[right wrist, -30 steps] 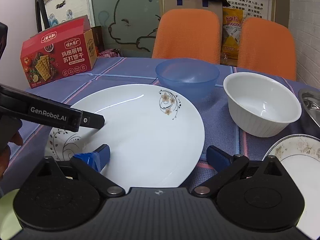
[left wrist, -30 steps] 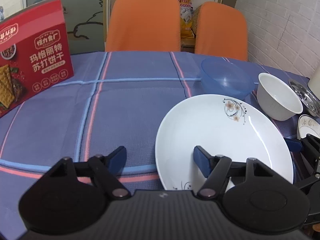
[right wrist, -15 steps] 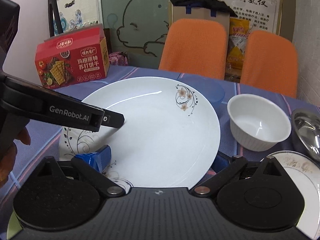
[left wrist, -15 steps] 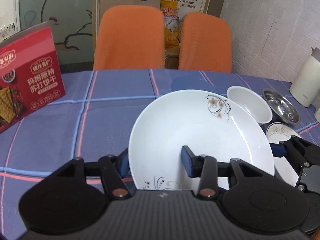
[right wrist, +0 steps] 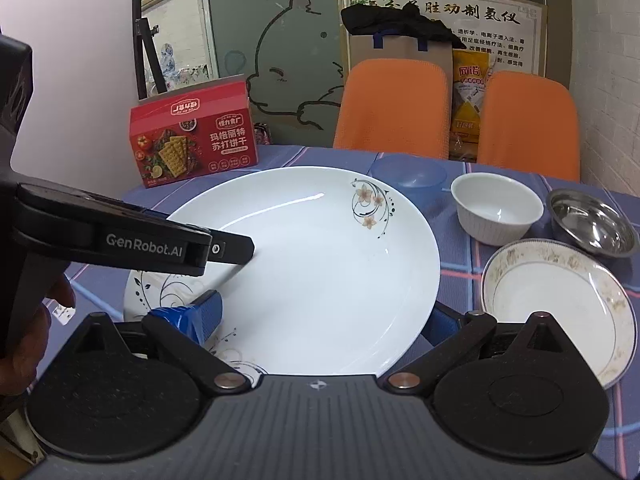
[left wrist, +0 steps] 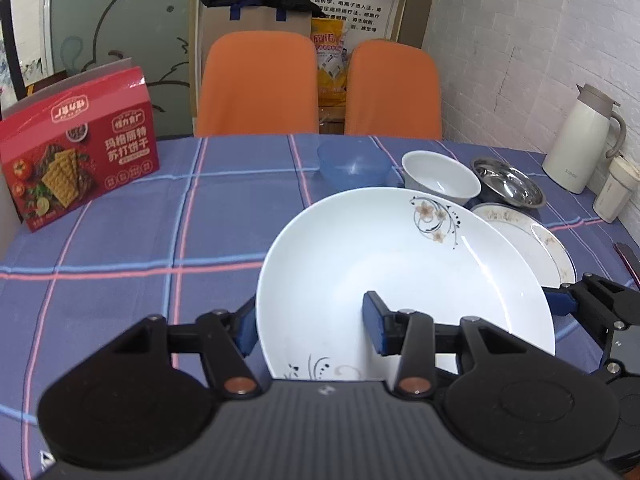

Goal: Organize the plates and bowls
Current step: 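Lower the white floral plate onto the green plate and open the left tool, then move the left tool to the gold-rimmed plate and grip its rim, then set the gold-rimmed plate onto the plate stack and open the left tool, then grip the steel bowl rim with the left tool, then carry the steel bowl beside the plate stack and open the left tool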

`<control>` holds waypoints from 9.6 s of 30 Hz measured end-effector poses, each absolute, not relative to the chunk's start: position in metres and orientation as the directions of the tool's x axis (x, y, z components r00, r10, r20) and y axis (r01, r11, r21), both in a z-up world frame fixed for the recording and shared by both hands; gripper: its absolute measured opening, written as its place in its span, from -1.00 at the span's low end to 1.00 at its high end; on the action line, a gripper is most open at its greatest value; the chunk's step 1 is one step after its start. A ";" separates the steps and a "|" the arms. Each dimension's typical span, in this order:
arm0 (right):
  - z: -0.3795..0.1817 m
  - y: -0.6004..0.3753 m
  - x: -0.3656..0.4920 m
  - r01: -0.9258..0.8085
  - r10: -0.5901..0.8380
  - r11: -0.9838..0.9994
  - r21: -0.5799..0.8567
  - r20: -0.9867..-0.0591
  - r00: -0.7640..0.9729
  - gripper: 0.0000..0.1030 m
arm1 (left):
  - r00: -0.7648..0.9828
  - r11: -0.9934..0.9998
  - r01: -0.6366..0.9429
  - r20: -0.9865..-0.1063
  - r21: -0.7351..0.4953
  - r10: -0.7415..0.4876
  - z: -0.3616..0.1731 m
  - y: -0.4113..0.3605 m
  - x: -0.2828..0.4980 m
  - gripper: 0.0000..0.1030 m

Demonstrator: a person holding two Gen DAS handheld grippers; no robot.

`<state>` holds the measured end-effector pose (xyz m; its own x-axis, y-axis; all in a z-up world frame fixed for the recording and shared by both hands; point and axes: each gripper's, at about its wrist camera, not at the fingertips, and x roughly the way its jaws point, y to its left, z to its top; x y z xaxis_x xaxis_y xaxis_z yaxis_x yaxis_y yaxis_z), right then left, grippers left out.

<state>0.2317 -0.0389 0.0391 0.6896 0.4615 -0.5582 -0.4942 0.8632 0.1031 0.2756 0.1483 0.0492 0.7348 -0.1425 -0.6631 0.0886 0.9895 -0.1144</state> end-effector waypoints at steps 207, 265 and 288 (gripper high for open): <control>-0.005 -0.195 0.226 -0.120 0.327 0.919 0.375 -0.557 0.764 0.74 | 0.795 0.993 0.086 -0.606 0.084 -0.018 0.062 0.051 0.293 0.72; -0.019 -0.269 0.427 -0.198 0.317 0.947 0.251 -0.647 0.694 0.69 | 0.407 0.832 0.555 -0.867 -0.016 -0.289 0.000 -0.166 0.586 -0.09; -0.013 -0.208 0.271 -0.206 0.390 0.918 0.339 -0.672 0.629 0.74 | 0.365 0.846 0.532 -0.891 -0.039 -0.271 0.005 -0.095 0.385 -0.12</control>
<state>0.2708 -0.2084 -0.0131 0.6293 0.3898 -0.6724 -0.2063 0.9179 0.3390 0.3853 -0.0948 0.0046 0.3648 -0.2710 -0.8908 0.5322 0.8457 -0.0393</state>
